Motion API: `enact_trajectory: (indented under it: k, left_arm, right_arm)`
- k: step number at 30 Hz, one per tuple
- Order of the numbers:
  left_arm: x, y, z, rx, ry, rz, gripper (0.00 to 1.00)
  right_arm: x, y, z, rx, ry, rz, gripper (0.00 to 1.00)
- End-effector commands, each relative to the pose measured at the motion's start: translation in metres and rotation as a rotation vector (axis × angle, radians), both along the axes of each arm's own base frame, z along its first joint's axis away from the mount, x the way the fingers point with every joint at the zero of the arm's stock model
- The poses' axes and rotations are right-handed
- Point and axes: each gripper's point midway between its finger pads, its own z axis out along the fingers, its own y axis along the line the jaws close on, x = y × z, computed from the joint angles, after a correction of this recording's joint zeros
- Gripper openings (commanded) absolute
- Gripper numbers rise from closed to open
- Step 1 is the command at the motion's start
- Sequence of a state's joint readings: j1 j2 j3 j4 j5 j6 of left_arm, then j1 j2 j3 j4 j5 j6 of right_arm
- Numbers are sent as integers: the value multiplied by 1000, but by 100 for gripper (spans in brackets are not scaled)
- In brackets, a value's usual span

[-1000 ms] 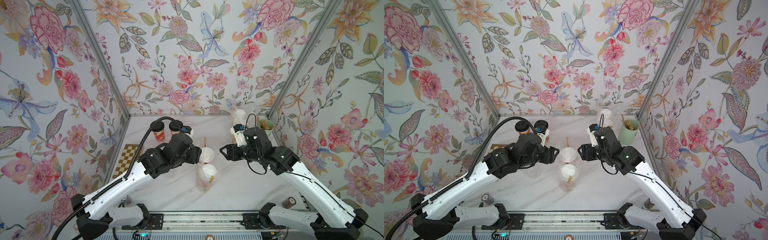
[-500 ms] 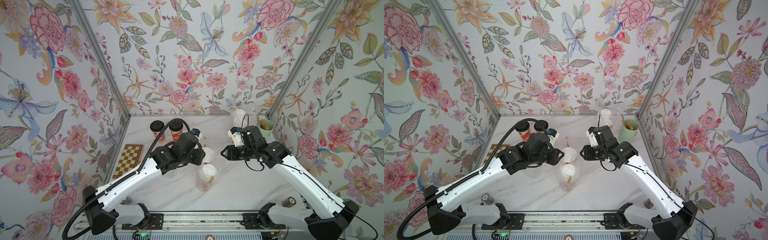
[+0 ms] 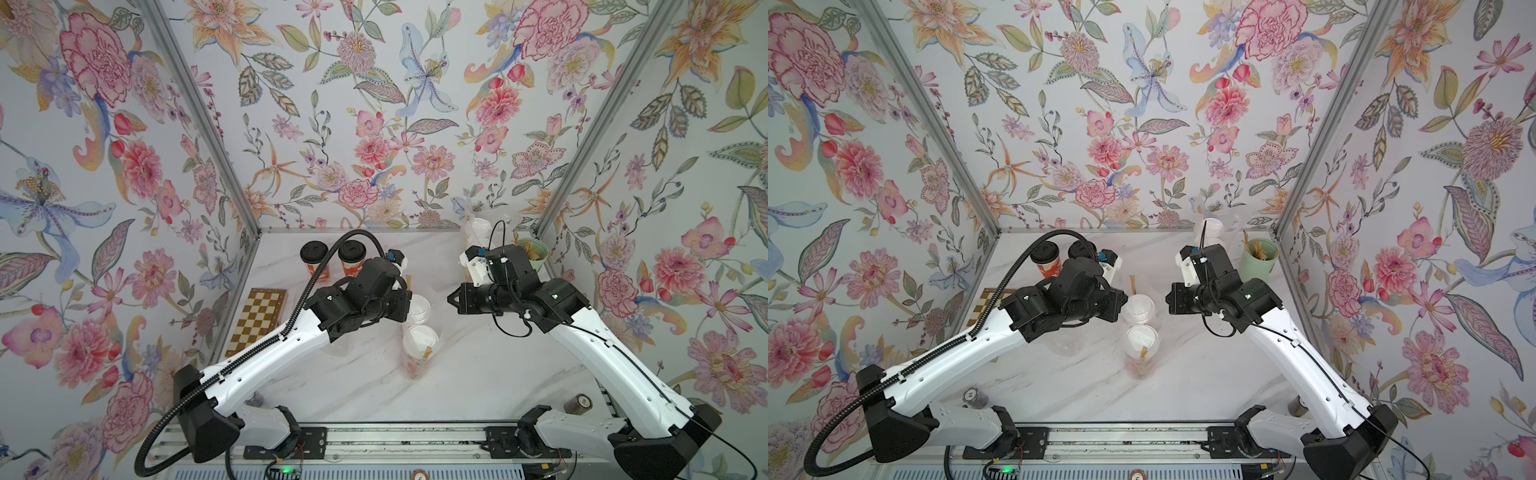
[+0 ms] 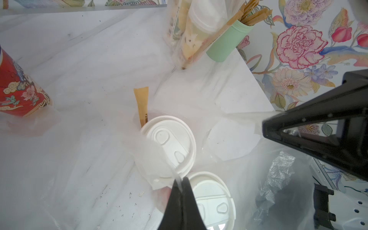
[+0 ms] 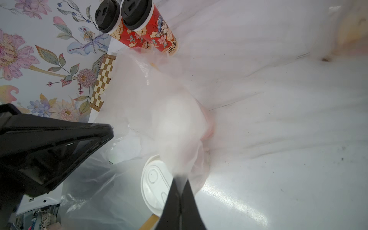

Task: Pack milk tea into plastic carrier bags
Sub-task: Pick up the plastic carrier bag from the center of the board.

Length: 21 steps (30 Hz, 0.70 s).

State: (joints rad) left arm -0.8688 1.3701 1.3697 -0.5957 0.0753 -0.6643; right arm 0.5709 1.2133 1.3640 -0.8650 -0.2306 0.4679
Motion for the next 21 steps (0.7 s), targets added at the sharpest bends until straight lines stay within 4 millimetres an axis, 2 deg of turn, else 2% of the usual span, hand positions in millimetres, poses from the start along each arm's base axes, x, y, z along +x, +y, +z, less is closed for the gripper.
enact_trajectory:
  k: [1, 9, 12, 13, 21]
  left_arm:
    - [18, -5, 25, -36, -69, 3, 0]
    - [66, -10, 42, -73, -128, 21, 0]
    - [87, -11, 57, -90, -170, 25, 0]
    - [100, -17, 47, -72, -162, 24, 0]
    - [162, -23, 60, -92, -245, 41, 0]
  right_arm:
    - [18, -6, 19, -13, -67, -26, 0]
    - [65, -24, 35, -63, -137, -104, 0]
    - [90, -35, 38, -80, -165, -149, 0]
    - [98, -38, 39, -81, -174, -159, 0]
    - [165, -54, 39, -50, -214, -226, 0]
